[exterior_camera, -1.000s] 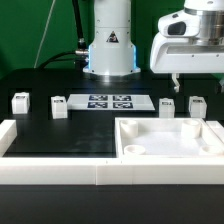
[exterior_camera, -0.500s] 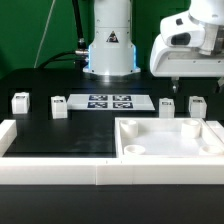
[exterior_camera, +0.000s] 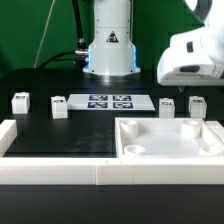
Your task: Assemble one leg
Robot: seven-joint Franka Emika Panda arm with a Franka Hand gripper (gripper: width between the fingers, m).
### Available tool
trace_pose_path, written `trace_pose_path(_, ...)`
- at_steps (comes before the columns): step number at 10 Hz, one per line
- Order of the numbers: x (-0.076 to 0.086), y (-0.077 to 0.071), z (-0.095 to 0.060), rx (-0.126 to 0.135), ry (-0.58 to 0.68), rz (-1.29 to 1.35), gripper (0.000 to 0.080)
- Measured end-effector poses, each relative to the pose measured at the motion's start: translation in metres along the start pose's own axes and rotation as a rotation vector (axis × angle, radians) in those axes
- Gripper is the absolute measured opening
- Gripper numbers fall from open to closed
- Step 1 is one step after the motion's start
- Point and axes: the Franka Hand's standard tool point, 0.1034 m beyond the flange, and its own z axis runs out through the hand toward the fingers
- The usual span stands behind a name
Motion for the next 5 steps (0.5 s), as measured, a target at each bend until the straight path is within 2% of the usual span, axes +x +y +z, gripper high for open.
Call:
trace_pose_path(1, 0.005, 0.005, 0.010, -0.003, -0.064, 0.007, 0.0649)
trace_pose_path(2, 0.016, 0.005, 0.017, 0.007, -0.029, 0.012, 0.0649)
trace_pose_path(5, 0.017, 0.005, 0.033, 0.004, -0.015, 0.016, 0.0649)
